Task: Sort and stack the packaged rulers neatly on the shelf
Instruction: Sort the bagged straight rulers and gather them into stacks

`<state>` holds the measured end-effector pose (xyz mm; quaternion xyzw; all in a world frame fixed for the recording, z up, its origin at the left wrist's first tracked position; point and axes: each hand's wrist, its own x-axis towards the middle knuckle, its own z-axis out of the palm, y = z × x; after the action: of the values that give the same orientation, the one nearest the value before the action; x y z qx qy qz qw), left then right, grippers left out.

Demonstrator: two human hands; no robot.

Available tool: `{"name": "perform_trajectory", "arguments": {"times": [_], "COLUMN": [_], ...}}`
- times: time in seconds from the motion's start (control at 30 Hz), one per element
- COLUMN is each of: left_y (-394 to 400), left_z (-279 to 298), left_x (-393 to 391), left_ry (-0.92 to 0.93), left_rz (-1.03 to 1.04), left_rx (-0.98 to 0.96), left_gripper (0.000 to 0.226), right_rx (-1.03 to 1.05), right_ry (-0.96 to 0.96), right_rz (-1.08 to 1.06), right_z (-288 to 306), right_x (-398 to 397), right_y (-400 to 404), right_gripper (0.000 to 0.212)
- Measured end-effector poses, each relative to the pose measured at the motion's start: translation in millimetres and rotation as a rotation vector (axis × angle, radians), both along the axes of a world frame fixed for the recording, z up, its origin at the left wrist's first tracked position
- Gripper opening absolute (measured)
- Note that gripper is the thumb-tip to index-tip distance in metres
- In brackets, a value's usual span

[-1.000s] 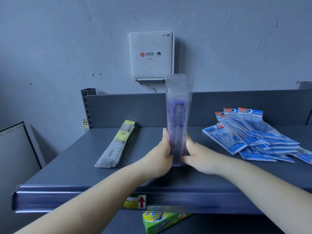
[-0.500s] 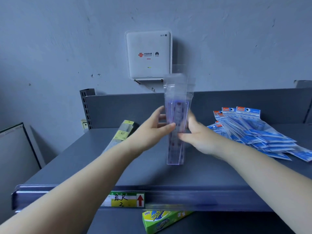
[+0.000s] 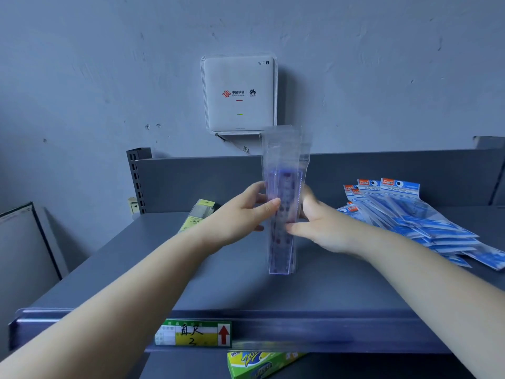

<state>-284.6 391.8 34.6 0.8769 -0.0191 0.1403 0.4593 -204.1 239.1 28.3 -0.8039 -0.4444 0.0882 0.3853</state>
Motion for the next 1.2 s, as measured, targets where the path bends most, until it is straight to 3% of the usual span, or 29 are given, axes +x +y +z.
{"name": "perform_trajectory", "arguments": {"times": [0.13,0.3,0.4,0.6,0.7,0.9,1.07,1.2], "left_y": [2.6,-12.0,-7.9,-0.9,4.6,2.5,9.9,13.6], "left_z": [7.0,3.9,4.7,-3.4,-20.2,-27.0,-43.7,-43.1], "left_x": [0.5,7.8,11.7,4.7,8.4,13.1,5.6,8.1], "left_ry": [-0.047,-0.062,-0.021,0.046,0.116,0.115,0.155,0.049], "left_rz": [0.011,0.059,0.101,0.038,0.009,0.023,-0.073,-0.059], "left_rx": [0.13,0.382,0.471,0.437,0.424,0.449,0.517,0.299], "left_gripper": [0.033,0.062,0.06,0.062,0.062,0.054,0.065,0.058], "right_rx": [0.012,-0.131,-0.149,-0.094,-0.171,-0.189,-0.244,-0.097], "right_ry": [-0.018,-0.131,-0.132,-0.063,-0.074,-0.095,-0.1,-0.052], "right_rz": [-0.008,-0.105,-0.122,-0.037,-0.008,-0.038,0.016,0.052], "right_z": [6.0,8.9,12.1,-4.7,-19.8,-24.4,-42.1,-42.2], "right_x": [0.4,8.7,10.6,13.4,10.4,11.1,10.6,12.1], "right_y": [-1.3,14.2,14.6,5.9,3.1,6.8,-4.1,-3.9], "right_gripper": [0.08,0.089,0.088,0.097,0.079,0.075,0.088,0.081]}}
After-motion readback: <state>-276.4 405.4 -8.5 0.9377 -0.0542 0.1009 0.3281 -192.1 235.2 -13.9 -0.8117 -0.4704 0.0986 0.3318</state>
